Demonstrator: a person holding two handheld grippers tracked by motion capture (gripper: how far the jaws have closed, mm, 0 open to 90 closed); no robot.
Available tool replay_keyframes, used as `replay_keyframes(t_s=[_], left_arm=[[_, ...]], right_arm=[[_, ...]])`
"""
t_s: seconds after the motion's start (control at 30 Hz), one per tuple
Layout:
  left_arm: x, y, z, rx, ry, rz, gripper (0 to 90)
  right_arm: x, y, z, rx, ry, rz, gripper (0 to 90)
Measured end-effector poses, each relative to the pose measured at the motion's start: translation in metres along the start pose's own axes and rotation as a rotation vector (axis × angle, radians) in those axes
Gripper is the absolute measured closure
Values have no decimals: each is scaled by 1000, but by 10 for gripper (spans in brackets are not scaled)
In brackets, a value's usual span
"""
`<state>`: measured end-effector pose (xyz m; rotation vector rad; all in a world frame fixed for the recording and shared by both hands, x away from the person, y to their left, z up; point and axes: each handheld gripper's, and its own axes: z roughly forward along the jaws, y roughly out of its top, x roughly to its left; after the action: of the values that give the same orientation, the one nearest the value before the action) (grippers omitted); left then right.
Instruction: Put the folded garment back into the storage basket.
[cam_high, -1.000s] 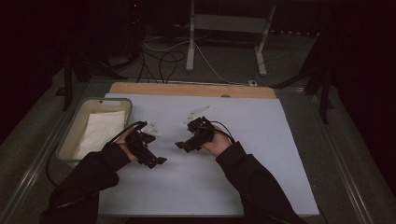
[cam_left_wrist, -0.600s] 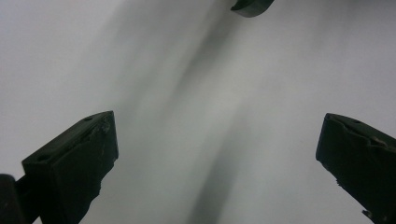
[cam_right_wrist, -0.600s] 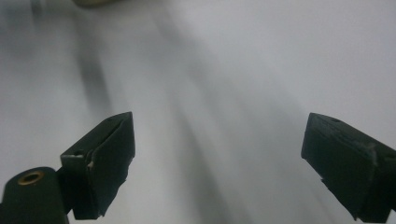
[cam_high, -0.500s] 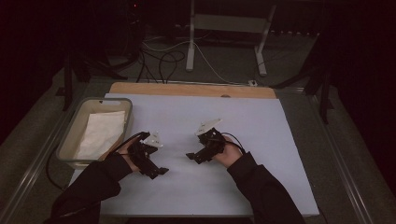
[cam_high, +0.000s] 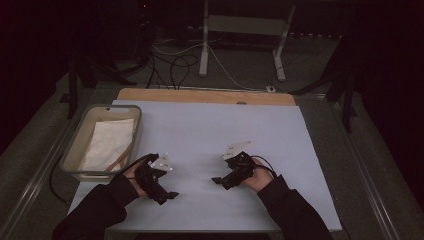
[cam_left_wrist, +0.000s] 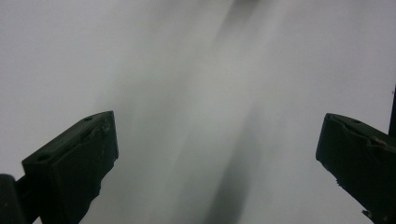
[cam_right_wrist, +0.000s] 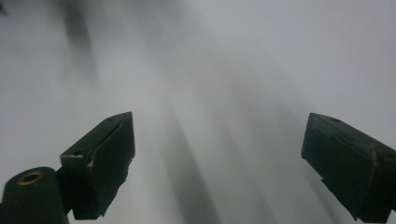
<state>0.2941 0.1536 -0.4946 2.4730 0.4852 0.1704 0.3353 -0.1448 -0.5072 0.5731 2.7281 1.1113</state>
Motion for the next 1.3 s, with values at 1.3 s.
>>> replay_keyframes(t_s=[1.3], left_arm=[[-26,-79,-16,-46,40,-68,5]], right_arm=[[18,-100,-60,25,-34,9,93]])
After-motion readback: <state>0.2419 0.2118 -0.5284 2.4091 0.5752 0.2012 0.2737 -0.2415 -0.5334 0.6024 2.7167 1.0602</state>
